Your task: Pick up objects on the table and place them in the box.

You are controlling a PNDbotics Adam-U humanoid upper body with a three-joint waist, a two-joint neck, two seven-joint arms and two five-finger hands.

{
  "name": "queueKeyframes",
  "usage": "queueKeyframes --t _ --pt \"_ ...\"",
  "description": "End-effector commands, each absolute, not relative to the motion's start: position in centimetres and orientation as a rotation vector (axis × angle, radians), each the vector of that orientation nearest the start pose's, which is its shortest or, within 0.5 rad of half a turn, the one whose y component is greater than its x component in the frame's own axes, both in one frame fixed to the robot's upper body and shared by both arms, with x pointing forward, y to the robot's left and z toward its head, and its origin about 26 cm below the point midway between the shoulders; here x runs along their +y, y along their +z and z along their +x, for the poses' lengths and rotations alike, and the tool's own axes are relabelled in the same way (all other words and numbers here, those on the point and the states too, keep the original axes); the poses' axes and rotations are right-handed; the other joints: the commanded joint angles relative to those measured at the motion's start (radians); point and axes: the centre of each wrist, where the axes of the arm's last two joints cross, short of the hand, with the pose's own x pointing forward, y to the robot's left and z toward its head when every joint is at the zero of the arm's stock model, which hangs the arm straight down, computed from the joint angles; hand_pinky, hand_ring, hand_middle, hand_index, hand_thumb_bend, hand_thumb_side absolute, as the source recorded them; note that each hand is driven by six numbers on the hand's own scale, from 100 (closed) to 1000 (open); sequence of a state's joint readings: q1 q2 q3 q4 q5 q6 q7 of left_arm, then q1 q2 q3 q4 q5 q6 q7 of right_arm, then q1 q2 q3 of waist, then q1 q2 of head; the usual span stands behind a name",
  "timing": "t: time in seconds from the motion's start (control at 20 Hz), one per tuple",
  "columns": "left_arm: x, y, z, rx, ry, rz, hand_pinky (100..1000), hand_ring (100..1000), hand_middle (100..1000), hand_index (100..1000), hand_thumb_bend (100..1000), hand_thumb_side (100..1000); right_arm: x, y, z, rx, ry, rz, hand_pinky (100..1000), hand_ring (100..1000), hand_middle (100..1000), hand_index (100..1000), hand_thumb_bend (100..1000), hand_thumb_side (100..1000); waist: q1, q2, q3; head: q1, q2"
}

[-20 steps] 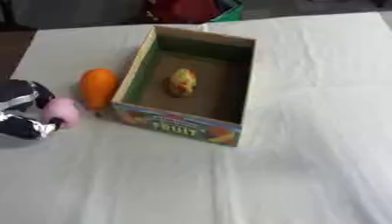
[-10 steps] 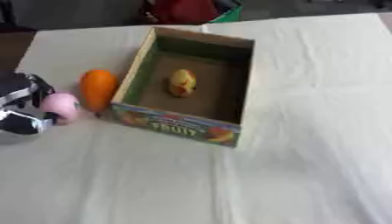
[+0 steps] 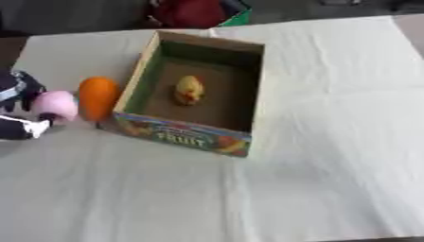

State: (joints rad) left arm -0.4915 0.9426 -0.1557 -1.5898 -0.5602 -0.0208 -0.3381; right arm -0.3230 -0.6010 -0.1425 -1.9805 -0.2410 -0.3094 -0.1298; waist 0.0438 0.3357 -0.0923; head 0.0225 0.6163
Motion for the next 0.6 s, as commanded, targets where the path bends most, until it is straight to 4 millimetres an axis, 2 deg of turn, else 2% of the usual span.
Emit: queueKeyframes --t 0.05,0.6 --pt "37.2 27.4 34.4 -1.475 -1.438 1.169 367 464 401 509 100 245 -33.1 26.1 29.0 3.555 -0.406 0.325 732 1000 539 741 100 654 -0.004 -0.026 0.0 -0.003 0.009" --pt "35.0 30.4 33.6 -1.631 -1.433 1.174 371 450 392 494 100 253 -33.1 26.0 29.0 3.557 -0.392 0.313 731 1000 541 741 100 647 -0.015 -0.036 -0.004 -0.005 0.006"
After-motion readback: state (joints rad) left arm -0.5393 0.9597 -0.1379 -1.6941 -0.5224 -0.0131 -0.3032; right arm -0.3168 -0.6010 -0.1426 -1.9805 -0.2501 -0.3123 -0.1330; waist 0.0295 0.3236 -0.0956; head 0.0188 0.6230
